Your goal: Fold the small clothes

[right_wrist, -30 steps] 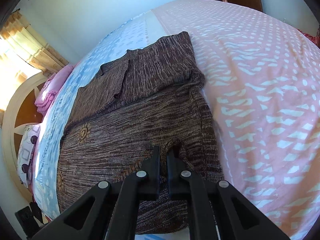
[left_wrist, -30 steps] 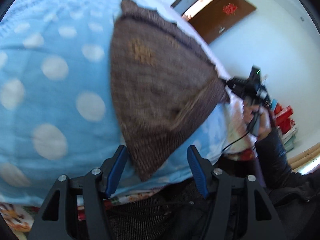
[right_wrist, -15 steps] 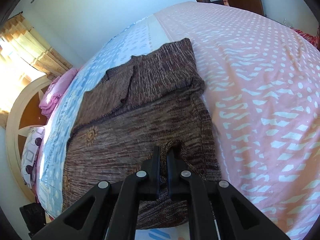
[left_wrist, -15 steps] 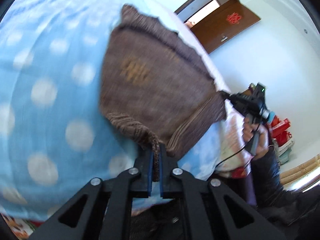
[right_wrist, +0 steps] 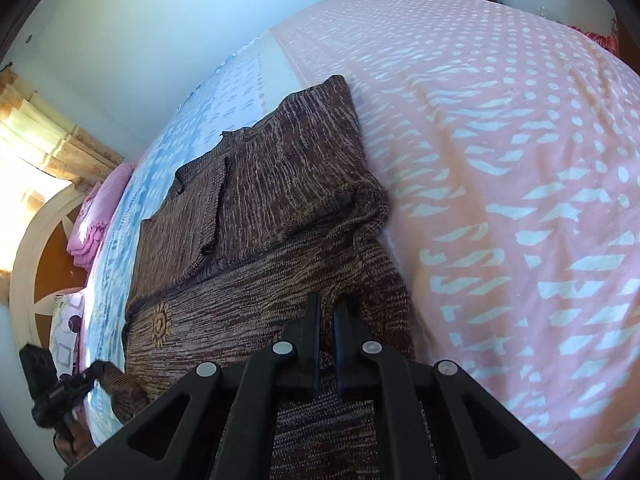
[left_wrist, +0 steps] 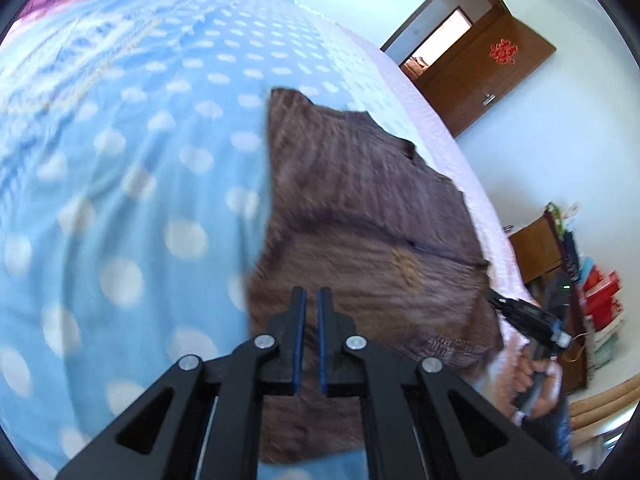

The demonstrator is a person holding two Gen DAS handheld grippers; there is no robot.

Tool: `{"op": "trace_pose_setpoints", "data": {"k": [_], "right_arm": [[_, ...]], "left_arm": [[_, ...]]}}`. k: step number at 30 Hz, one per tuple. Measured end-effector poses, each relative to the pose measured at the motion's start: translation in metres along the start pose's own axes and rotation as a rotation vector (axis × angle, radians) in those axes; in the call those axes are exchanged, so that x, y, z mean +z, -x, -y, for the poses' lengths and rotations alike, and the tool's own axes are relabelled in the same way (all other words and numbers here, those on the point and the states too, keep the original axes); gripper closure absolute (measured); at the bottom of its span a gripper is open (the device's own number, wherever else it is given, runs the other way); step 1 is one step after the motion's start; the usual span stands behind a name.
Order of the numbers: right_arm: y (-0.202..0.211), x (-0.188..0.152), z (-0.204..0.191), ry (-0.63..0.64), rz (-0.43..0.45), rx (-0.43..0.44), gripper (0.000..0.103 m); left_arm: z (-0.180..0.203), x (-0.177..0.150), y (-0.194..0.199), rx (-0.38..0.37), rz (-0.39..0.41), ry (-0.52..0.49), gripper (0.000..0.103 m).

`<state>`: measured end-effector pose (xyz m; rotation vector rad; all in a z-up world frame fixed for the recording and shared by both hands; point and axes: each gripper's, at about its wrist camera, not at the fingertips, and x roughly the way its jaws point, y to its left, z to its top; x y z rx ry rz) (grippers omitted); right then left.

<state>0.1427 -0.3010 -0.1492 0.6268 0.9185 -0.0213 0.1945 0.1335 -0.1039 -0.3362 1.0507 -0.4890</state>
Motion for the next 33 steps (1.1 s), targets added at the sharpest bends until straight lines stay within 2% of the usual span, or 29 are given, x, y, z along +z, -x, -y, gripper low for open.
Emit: {"op": "trace_pose_setpoints", "data": {"k": [3, 5, 7, 9, 10, 11, 12, 15, 18, 20, 22, 24, 26, 29, 33], "right_arm": [[0.001, 0.000, -0.001, 0.011, -0.007, 0.001, 0.097], [0.006, 0.000, 0.001, 0.000, -0.005, 0.030, 0.097], [0.017, 0.000, 0.004, -0.020, 0.025, 0.081, 0.097], [0.030, -0.001, 0.006, -0.025, 0.070, 0.124, 0.092], [0.041, -0.002, 0.006, -0.028, 0.110, 0.135, 0.089], [0.050, -0.003, 0.007, -0.031, 0.144, 0.138, 0.081], [0.059, -0.006, 0.008, -0.035, 0.182, 0.136, 0.076], [0.079, -0.015, 0.006, -0.016, 0.236, 0.101, 0.075], [0.095, -0.027, 0.001, 0.031, 0.252, 0.058, 0.075], [0.105, -0.036, 0.000, 0.061, 0.266, 0.023, 0.075], [0.115, -0.044, -0.001, 0.099, 0.281, -0.013, 0.075], [0.121, -0.050, -0.004, 0.151, 0.287, -0.062, 0.075], [0.123, -0.053, -0.004, 0.182, 0.284, -0.090, 0.075], [0.125, -0.057, -0.001, 0.204, 0.283, -0.111, 0.075], [0.119, -0.057, 0.001, 0.191, 0.274, -0.100, 0.075]], "left_arm": [[-0.007, 0.001, 0.016, 0.033, 0.046, -0.048, 0.097], [-0.007, -0.008, 0.030, 0.026, 0.077, -0.104, 0.097], [0.000, -0.011, 0.030, -0.003, 0.058, -0.181, 0.095], [0.007, -0.019, 0.026, -0.024, 0.044, -0.241, 0.072], [0.009, -0.021, 0.023, -0.039, 0.037, -0.250, 0.046], [0.013, -0.022, 0.017, -0.048, 0.035, -0.257, 0.023], [0.017, -0.024, 0.011, -0.063, 0.039, -0.272, 0.018], [0.025, -0.024, -0.005, -0.053, 0.034, -0.285, 0.018], [0.030, -0.022, -0.023, -0.033, 0.004, -0.286, 0.026], [0.033, -0.022, -0.036, 0.023, -0.001, -0.308, 0.030], [0.031, -0.021, -0.044, 0.038, -0.005, -0.296, 0.032], [0.033, -0.023, -0.043, 0.050, 0.024, -0.303, 0.039], [0.034, -0.025, -0.043, 0.081, 0.031, -0.315, 0.060], [0.031, -0.026, -0.038, 0.079, 0.034, -0.292, 0.072], [0.035, -0.029, -0.035, 0.080, 0.052, -0.300, 0.074]]}}
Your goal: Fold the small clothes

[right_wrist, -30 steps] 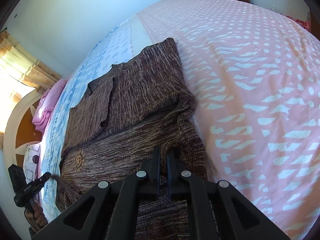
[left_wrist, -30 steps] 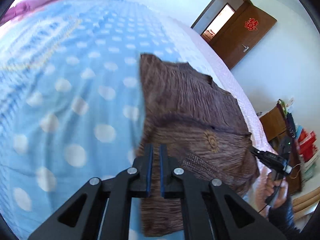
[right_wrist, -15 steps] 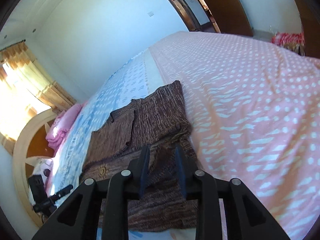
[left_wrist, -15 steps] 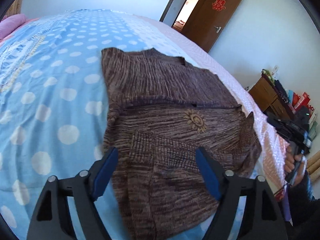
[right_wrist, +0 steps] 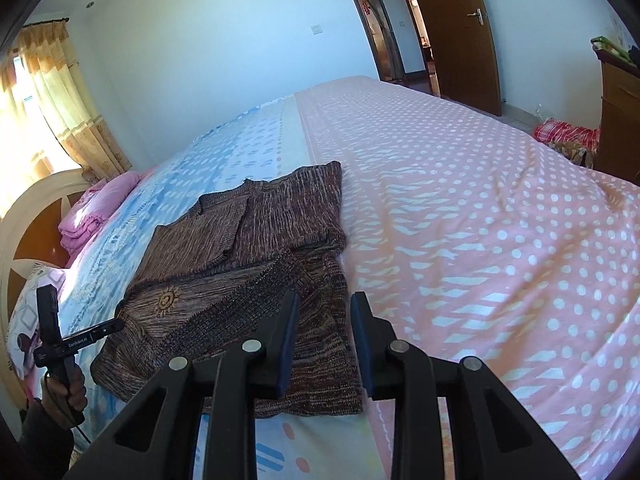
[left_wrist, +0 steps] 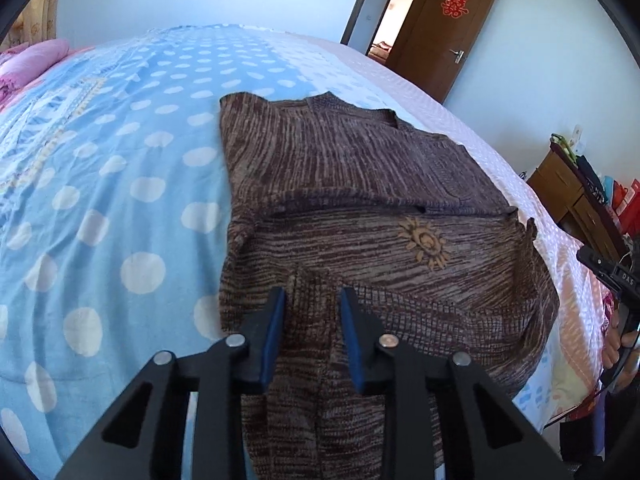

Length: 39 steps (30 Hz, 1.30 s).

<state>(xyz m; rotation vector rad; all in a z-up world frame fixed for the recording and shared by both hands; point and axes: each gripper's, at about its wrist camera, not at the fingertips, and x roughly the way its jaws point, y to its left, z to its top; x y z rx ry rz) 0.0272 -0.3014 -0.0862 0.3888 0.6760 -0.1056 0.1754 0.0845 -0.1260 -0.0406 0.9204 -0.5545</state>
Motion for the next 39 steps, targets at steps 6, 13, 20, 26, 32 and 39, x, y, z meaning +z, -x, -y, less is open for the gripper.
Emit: {"op": "trace_pose_setpoints", "data": {"k": [6, 13, 20, 26, 32, 39], "right_arm": [[-0.012, -0.002, -0.001, -0.012, -0.018, 0.008, 0.075], [-0.011, -0.005, 0.008, -0.038, -0.020, -0.002, 0.075], [-0.007, -0.005, 0.009, -0.015, -0.006, -0.028, 0.075], [-0.024, -0.002, 0.003, 0.069, -0.039, -0.050, 0.075], [-0.053, 0.009, -0.016, 0.241, -0.080, -0.047, 0.075], [-0.101, 0.016, -0.043, 0.417, -0.149, 0.012, 0.075]], "left_arm": [[0.017, -0.004, -0.013, 0.054, -0.009, -0.114, 0.061], [0.005, -0.001, -0.011, 0.009, -0.002, -0.012, 0.077], [0.000, -0.010, -0.003, -0.014, 0.010, 0.025, 0.085], [0.002, -0.005, -0.011, -0.031, 0.001, 0.045, 0.074], [0.005, -0.009, -0.011, -0.028, 0.021, 0.038, 0.069], [0.012, -0.007, -0.013, -0.026, 0.013, 0.009, 0.062]]}}
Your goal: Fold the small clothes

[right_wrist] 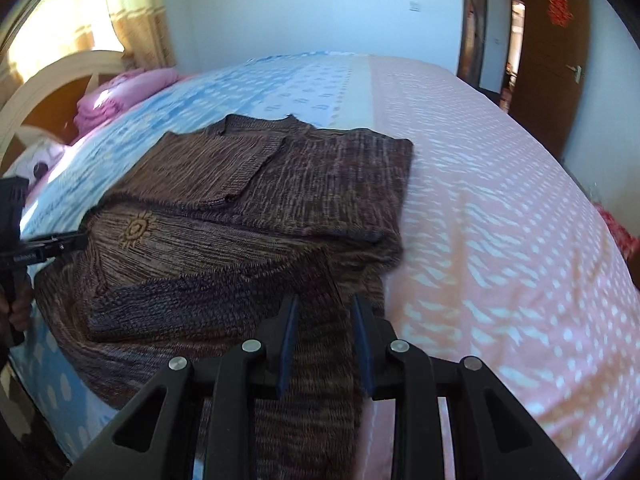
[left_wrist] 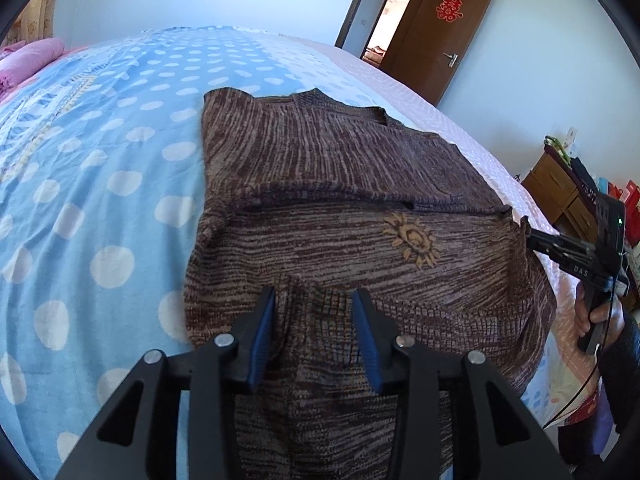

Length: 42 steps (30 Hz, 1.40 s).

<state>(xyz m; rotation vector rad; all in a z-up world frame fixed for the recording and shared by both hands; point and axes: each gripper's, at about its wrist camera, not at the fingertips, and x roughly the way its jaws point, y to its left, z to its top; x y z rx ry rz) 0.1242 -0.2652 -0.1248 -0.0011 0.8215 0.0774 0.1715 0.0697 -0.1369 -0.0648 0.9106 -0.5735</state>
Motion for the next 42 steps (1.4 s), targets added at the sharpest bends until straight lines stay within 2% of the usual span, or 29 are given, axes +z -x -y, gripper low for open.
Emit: {"op": "trace_pose_setpoints", "data": {"k": [3, 5, 7, 11, 15, 19, 25, 28, 42], "right_arm": [[-0.023, 0.004, -0.005, 0.032, -0.055, 0.044, 0.071], [-0.027, 0.002, -0.005, 0.033, -0.053, 0.051, 0.071], [-0.023, 0.002, -0.003, 0.022, -0.038, 0.059, 0.097], [-0.002, 0.000, -0.001, -0.034, 0.011, 0.058, 0.097], [0.034, 0.002, -0.003, -0.077, 0.105, 0.033, 0.097], [0.063, 0.007, -0.004, -0.117, 0.183, 0.019, 0.097], [0.098, 0.020, -0.013, -0.109, 0.309, -0.088, 0.097], [0.095, 0.029, -0.017, -0.090, 0.325, -0.139, 0.097], [0.054, 0.074, -0.007, -0.095, 0.318, -0.206, 0.099]], "left_arm": [[0.004, -0.002, 0.001, 0.037, 0.009, -0.030, 0.074], [0.000, -0.002, 0.003, 0.031, 0.016, -0.015, 0.089], [-0.008, -0.002, 0.006, -0.002, 0.019, 0.035, 0.090], [-0.009, -0.001, 0.016, -0.001, 0.048, 0.066, 0.091], [-0.003, 0.006, 0.044, -0.018, 0.127, 0.072, 0.091], [-0.002, 0.019, 0.066, 0.001, 0.197, 0.083, 0.091], [-0.008, 0.038, 0.072, 0.049, 0.245, 0.109, 0.091], [-0.013, 0.048, 0.062, 0.058, 0.238, 0.136, 0.091], [-0.037, 0.107, 0.024, 0.088, 0.221, 0.188, 0.091]]}}
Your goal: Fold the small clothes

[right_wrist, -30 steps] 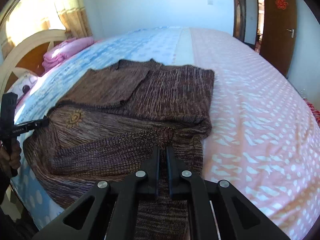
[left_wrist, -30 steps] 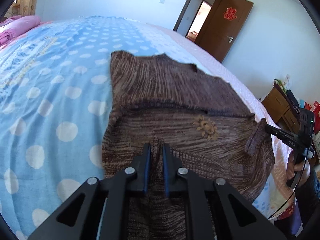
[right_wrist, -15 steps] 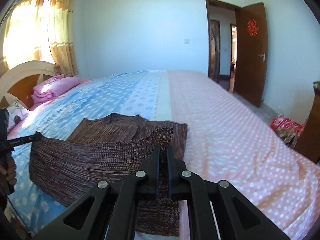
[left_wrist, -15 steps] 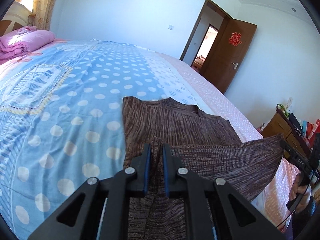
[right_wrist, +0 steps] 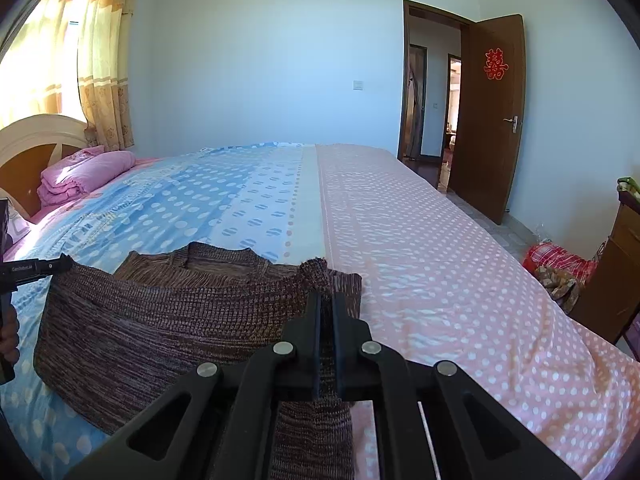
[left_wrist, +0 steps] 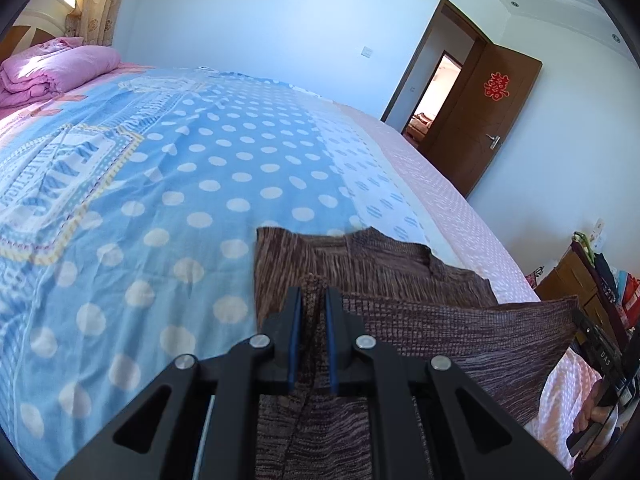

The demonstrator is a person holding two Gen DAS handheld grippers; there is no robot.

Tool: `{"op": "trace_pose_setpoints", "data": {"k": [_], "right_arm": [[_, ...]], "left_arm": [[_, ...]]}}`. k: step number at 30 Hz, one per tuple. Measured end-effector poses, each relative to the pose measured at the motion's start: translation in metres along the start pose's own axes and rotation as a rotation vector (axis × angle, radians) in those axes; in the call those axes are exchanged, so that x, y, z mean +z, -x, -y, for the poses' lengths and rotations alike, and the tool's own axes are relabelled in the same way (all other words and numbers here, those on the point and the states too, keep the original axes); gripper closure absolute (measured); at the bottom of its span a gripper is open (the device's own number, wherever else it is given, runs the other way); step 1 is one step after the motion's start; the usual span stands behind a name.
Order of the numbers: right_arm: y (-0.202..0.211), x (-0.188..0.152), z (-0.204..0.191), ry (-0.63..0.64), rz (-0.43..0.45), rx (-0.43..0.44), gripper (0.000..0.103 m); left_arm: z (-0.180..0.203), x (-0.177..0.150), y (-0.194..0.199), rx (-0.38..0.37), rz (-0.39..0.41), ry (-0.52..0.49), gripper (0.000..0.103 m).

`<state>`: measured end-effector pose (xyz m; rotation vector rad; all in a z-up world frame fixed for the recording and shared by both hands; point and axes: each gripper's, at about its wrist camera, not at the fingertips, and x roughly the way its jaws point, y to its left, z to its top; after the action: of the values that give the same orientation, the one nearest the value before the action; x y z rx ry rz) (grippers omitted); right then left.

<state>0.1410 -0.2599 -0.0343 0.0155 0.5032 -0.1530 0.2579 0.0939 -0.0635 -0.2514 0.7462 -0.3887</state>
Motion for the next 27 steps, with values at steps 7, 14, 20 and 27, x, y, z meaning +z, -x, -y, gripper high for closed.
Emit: {"op": "trace_pose_setpoints", "data": {"k": [7, 14, 20, 27], "right_arm": [[-0.048, 0.021, 0.010, -0.013, -0.013, -0.043, 0.099], [-0.109, 0.042, 0.026, -0.051, -0.016, -0.103, 0.099], [-0.172, 0.038, 0.028, -0.060, -0.061, -0.143, 0.099], [-0.223, 0.023, 0.036, -0.086, -0.193, -0.144, 0.099]], "left_arm": [[0.003, 0.034, -0.034, 0.018, -0.001, 0.001, 0.092], [0.004, 0.056, -0.084, 0.038, -0.013, 0.031, 0.092], [-0.011, 0.064, -0.132, 0.088, -0.047, 0.111, 0.092], [-0.029, 0.054, -0.167, 0.218, -0.116, 0.148, 0.098]]}}
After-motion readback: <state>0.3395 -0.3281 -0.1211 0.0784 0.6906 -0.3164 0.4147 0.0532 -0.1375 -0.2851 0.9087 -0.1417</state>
